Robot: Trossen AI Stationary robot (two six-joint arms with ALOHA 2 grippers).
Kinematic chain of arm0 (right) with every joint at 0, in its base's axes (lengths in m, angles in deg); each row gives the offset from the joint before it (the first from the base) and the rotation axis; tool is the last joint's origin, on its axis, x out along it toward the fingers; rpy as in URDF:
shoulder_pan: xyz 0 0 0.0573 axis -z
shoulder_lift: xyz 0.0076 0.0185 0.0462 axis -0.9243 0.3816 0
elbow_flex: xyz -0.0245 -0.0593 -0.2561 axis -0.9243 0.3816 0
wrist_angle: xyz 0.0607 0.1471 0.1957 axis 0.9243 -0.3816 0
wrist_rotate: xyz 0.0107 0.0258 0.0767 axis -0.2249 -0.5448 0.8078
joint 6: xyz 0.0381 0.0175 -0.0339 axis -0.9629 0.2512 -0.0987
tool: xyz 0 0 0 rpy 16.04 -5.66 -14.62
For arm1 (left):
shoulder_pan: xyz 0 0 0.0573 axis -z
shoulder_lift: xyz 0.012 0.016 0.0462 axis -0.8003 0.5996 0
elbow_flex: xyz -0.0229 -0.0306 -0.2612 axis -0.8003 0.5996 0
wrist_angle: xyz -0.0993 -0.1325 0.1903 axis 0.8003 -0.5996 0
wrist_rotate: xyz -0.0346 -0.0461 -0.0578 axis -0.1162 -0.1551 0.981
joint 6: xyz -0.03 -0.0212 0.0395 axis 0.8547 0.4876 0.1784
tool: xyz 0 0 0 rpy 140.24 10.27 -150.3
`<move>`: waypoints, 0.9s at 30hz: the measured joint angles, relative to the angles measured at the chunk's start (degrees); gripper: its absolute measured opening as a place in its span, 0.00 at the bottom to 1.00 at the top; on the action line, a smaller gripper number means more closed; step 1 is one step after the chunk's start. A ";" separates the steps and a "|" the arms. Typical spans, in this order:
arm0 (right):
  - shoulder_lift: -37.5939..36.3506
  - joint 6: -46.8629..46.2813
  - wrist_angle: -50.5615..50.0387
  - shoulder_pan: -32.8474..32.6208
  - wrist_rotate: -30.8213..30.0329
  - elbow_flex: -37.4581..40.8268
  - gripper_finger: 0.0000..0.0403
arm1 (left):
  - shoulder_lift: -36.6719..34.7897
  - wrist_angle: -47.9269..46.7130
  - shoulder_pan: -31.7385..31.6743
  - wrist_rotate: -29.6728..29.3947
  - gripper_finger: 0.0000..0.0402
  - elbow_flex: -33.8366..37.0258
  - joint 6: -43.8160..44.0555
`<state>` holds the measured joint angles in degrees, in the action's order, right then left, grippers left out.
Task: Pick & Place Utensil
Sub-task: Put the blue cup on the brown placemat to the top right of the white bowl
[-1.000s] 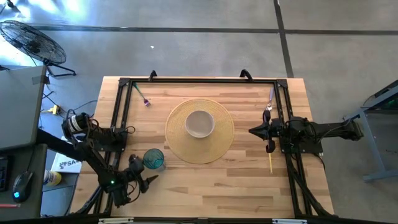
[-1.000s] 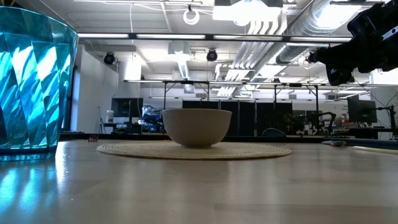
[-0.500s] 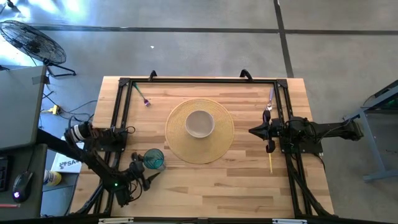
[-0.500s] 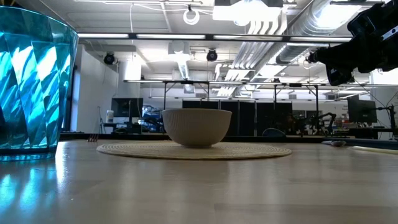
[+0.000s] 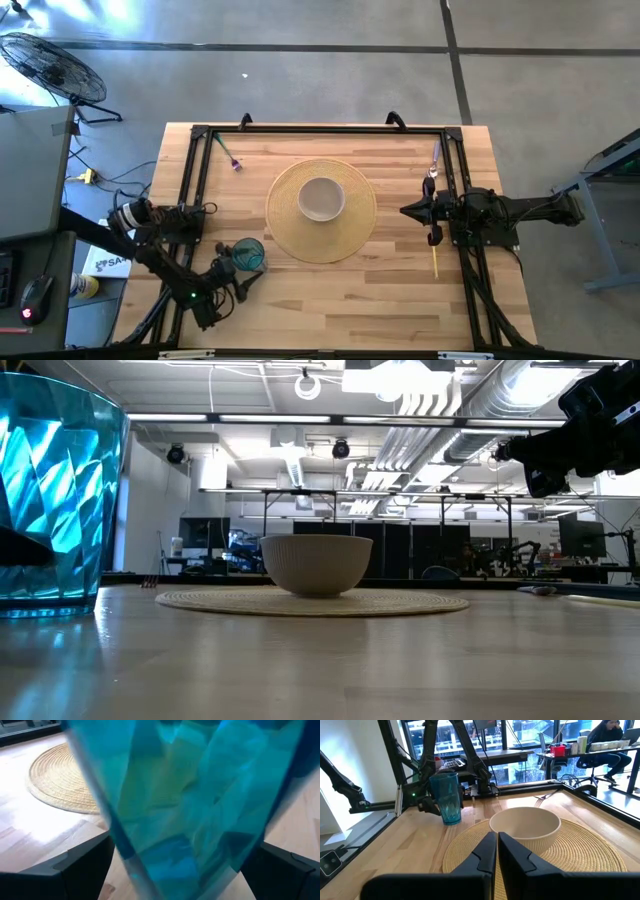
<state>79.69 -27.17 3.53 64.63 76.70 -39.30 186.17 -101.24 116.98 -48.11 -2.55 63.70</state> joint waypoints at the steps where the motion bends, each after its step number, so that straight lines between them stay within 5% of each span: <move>1: 0.00 0.00 0.02 0.00 0.00 0.00 0.03 | 0.00 0.81 -0.24 -0.12 0.97 0.00 -0.85; 27: 0.02 0.00 -0.04 0.02 0.01 0.00 0.03 | 3.94 11.30 -3.47 -1.55 0.97 -0.05 -11.41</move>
<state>79.72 -27.17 3.48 64.65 76.72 -39.30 190.11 -89.94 113.51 -49.66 -2.60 52.29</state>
